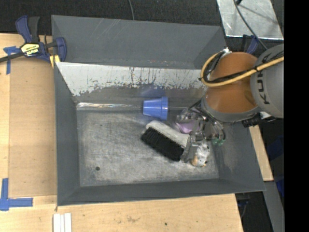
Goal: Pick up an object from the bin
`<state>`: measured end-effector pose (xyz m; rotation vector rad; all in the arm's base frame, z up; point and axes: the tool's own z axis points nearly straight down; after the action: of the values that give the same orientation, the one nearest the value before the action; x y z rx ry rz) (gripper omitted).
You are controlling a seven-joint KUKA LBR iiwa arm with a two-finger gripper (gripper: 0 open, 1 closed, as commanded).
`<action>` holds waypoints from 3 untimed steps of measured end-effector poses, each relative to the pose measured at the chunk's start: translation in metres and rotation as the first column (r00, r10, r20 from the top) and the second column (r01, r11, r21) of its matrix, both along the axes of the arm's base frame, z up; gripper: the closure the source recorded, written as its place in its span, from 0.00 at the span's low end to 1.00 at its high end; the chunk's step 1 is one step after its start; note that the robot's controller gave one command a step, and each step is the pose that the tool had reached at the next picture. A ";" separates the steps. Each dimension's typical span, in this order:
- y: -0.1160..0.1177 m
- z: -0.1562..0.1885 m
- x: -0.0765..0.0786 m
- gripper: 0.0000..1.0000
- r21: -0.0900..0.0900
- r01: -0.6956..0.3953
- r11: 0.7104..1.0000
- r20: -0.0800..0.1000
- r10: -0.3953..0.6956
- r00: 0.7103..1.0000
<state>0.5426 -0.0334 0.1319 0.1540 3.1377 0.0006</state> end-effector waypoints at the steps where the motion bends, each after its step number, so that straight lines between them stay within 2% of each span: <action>1: 0.012 -0.020 -0.027 0.00 -0.001 0.010 1.000 0.004 -0.010 1.000; 2: 0.009 -0.057 -0.007 1.00 -0.002 0.057 0.998 0.027 -0.057 0.998; 3: 0.009 -0.057 -0.007 1.00 -0.002 0.057 0.998 0.027 -0.057 0.998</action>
Offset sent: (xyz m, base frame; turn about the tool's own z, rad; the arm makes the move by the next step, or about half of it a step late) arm -0.0136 0.0103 -0.0619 0.0582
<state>0.5360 -0.0244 0.0752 0.2407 3.1055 -0.0011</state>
